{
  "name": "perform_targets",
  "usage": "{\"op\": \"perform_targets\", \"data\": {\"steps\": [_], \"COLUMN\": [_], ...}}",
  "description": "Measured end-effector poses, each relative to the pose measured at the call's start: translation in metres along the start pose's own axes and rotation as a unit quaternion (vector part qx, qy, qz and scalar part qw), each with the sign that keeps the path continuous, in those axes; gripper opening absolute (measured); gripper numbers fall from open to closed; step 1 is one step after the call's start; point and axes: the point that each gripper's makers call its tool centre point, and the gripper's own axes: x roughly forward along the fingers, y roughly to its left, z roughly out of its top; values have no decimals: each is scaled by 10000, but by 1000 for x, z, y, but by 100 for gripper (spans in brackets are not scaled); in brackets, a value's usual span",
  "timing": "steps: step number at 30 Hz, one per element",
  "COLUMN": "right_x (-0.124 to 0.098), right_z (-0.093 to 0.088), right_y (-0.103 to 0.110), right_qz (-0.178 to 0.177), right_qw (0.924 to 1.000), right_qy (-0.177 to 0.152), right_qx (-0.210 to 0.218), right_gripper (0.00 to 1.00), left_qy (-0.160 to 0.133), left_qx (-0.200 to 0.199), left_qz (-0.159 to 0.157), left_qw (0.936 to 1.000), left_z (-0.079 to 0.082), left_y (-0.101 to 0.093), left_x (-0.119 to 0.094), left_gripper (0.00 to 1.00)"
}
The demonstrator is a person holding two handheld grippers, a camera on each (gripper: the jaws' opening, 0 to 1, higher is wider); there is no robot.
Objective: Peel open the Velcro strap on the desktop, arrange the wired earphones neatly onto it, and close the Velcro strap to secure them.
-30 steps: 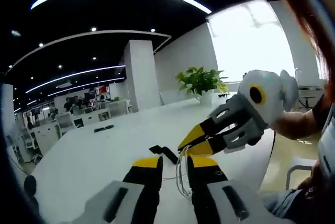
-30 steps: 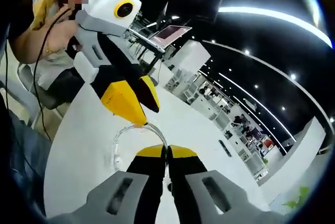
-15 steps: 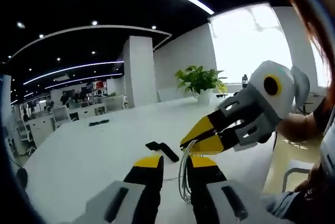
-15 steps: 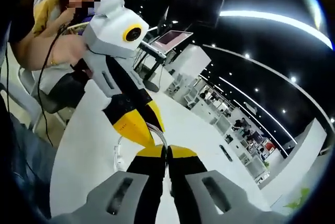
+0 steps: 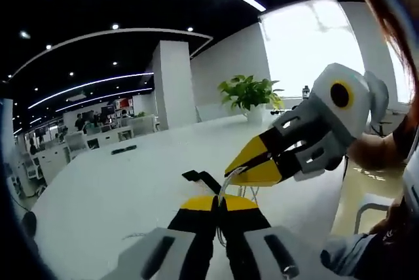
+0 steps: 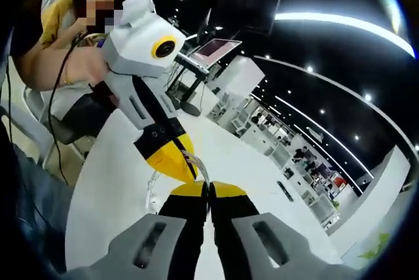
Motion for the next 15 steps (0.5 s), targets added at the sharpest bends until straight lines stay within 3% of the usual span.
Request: {"op": "perform_targets", "data": {"steps": [5, 8, 15], "right_x": [-1, -3, -19], "right_z": [0, 4, 7], "right_y": [1, 1, -19], "right_qz": [80, 260, 283], "right_qw": [9998, 9966, 9820], "right_qy": [-71, -361, -907], "right_qx": [173, 687, 1633], "right_gripper": [5, 7, 11], "left_qy": [21, 42, -120], "left_qx": [-428, -564, -316], "left_qz": [-151, -130, 179], "left_qw": [9990, 9983, 9993], "left_z": [0, 1, 17], "left_y": [-3, -2, 8], "left_x": [-1, -4, -27], "left_gripper": [6, 6, 6]}}
